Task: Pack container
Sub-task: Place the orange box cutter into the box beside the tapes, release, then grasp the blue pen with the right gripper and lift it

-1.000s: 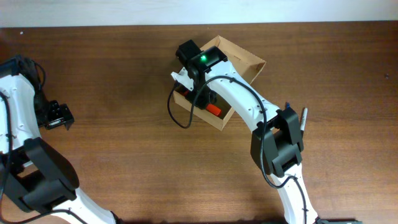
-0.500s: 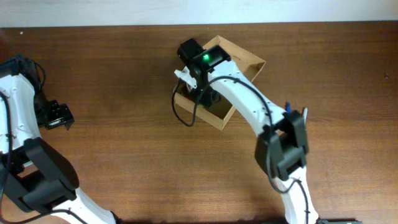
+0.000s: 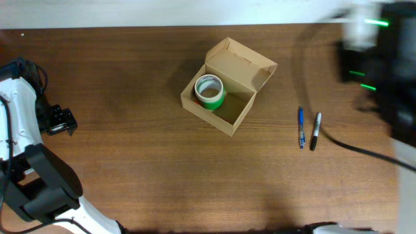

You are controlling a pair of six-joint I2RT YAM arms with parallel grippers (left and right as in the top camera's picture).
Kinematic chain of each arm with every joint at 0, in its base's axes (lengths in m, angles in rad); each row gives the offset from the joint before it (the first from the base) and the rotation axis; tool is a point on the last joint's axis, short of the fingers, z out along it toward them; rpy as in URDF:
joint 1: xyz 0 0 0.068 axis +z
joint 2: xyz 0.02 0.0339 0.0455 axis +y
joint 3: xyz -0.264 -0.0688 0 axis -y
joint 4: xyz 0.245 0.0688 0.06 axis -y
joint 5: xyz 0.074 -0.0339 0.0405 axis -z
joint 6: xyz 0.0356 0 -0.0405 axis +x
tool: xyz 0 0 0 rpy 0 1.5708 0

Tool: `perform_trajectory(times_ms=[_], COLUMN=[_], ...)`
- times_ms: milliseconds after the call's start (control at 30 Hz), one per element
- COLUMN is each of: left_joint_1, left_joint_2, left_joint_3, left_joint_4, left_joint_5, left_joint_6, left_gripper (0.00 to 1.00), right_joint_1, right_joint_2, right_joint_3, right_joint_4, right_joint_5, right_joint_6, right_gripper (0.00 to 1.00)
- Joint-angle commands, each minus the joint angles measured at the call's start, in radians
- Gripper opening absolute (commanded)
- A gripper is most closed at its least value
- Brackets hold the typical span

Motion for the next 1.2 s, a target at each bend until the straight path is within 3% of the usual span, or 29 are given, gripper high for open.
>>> perform_trajectory(times_ms=[0, 133, 300, 600, 1167], left_joint_1=[0.003, 0.003, 0.003, 0.003, 0.003], left_joint_2=[-0.006, -0.006, -0.006, -0.006, -0.006], left_joint_3=[-0.003, -0.003, -0.003, -0.003, -0.003], left_joint_4=[0.0, 0.0, 0.0, 0.0, 0.0], left_joint_5=[-0.004, -0.004, -0.003, -0.003, -0.004], left_joint_6=[0.016, 0.016, 0.016, 0.016, 0.016], left_gripper=[1.0, 1.0, 1.0, 1.0, 1.0], right_joint_1=[-0.18, -0.31, -0.298, -0.225, -0.176], right_joint_2=[0.015, 0.06, 0.212, 0.46, 0.607], right_joint_3=[-0.193, -0.477, -0.7, -0.705, -0.706], right_joint_4=[-0.002, 0.045, 0.161, 0.232, 0.317], right_joint_5=[-0.163, -0.328, -0.397, -0.395, -0.384], right_joint_6=[0.094, 0.124, 0.138, 0.124, 0.076], right_gripper=[0.56, 0.56, 0.55, 0.5, 0.4])
